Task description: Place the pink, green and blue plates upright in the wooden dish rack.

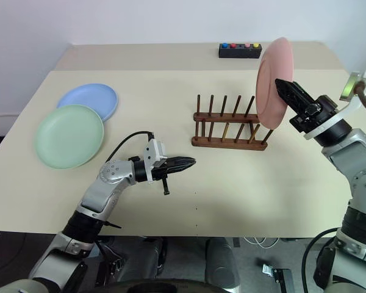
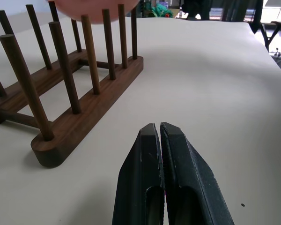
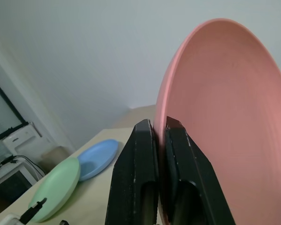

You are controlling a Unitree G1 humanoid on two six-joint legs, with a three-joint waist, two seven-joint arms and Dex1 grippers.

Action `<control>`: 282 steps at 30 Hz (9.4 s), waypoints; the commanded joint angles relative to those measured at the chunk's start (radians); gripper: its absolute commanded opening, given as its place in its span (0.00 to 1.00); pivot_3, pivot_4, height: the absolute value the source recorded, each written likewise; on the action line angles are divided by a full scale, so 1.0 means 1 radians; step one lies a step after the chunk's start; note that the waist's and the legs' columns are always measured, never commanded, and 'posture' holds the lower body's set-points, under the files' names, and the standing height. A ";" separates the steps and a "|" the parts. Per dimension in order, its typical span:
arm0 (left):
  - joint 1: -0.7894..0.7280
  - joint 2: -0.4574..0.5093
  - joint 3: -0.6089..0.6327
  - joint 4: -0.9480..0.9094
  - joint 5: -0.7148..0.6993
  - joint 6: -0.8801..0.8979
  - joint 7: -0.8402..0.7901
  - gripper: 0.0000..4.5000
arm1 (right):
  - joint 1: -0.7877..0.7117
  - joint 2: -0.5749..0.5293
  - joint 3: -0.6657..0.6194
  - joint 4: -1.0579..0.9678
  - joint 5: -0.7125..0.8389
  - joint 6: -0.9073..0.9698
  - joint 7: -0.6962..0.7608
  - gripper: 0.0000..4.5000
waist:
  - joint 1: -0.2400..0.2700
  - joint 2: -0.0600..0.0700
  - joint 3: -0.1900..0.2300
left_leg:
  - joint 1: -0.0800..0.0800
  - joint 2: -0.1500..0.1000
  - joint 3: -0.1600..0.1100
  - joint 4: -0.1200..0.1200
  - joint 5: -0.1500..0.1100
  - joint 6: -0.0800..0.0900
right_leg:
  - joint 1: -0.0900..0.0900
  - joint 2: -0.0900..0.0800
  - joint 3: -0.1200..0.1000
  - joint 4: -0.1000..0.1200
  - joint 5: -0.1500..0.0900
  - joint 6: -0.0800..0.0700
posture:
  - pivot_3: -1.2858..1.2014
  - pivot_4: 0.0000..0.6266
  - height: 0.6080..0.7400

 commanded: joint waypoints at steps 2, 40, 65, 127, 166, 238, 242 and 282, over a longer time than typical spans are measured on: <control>-0.008 0.001 -0.005 -0.031 -0.003 -0.003 0.003 0.02 | -0.002 0.001 -0.028 -0.002 0.015 -0.005 0.010 0.16 | 0.000 0.000 0.000 | 0.000 0.000 0.000 0.000 0.000 0.000 | 0.000 0.000 0.000 0.000 0.000 0.000 | 0.52 0.24 1.00; 0.032 0.015 0.225 -0.125 -0.024 0.022 0.289 0.07 | -0.181 -0.117 0.681 -0.170 -1.223 -0.858 0.200 1.00 | 0.000 0.000 0.001 | -0.001 0.000 0.001 -0.001 0.000 0.000 | -0.002 0.000 0.000 -0.001 0.000 0.000 | 0.52 0.24 1.00; 0.012 0.238 0.789 -0.092 0.096 0.596 0.999 0.98 | -0.134 0.087 0.769 0.012 -1.290 -0.950 0.244 1.00 | -0.003 -0.006 0.003 | 0.000 0.000 -0.001 -0.001 0.001 -0.001 | -0.002 0.000 0.000 0.001 0.000 0.000 | 0.52 0.24 1.00; -0.083 -0.149 0.370 -0.540 -0.082 0.325 0.904 0.01 | -0.223 0.177 0.837 0.081 -1.617 -1.088 0.058 1.00 | -0.003 -0.011 0.003 | 0.000 0.000 0.000 -0.001 0.001 -0.003 | -0.002 0.001 0.000 0.001 0.001 0.000 | 0.52 0.24 1.00; -0.096 -0.083 0.605 -0.438 -0.253 0.235 0.904 1.00 | -0.274 0.245 0.613 -0.053 -1.166 -0.869 0.098 0.00 | -0.004 -0.012 0.004 | 0.000 0.000 0.000 -0.001 0.001 -0.003 | -0.002 0.001 0.000 0.000 0.001 -0.001 | 0.52 0.24 1.00; 0.271 0.138 0.233 -0.489 -0.184 0.257 0.389 1.00 | -0.194 0.125 0.220 -0.185 -0.363 -0.126 -0.089 1.00 | -0.001 -0.009 0.005 | -0.001 0.002 0.000 -0.003 0.001 -0.002 | -0.003 0.001 0.000 -0.001 -0.001 -0.005 | 0.52 0.24 1.00; 0.276 0.137 0.234 -0.492 -0.183 0.255 0.390 1.00 | -0.205 0.120 0.220 -0.182 -0.348 -0.098 -0.077 1.00 | -0.001 -0.009 0.005 | -0.001 0.002 0.000 -0.003 0.001 -0.002 | -0.003 0.001 0.000 -0.001 -0.001 -0.005 | 0.52 0.24 1.00; -0.511 0.313 0.716 0.824 0.005 0.275 0.949 1.00 | -0.245 0.139 0.782 -0.161 -1.109 -0.647 0.254 1.00 | -0.005 -0.014 0.006 | -0.002 0.001 -0.002 -0.004 0.002 -0.004 | -0.005 0.002 -0.001 0.001 0.001 0.000 | 0.52 0.24 1.00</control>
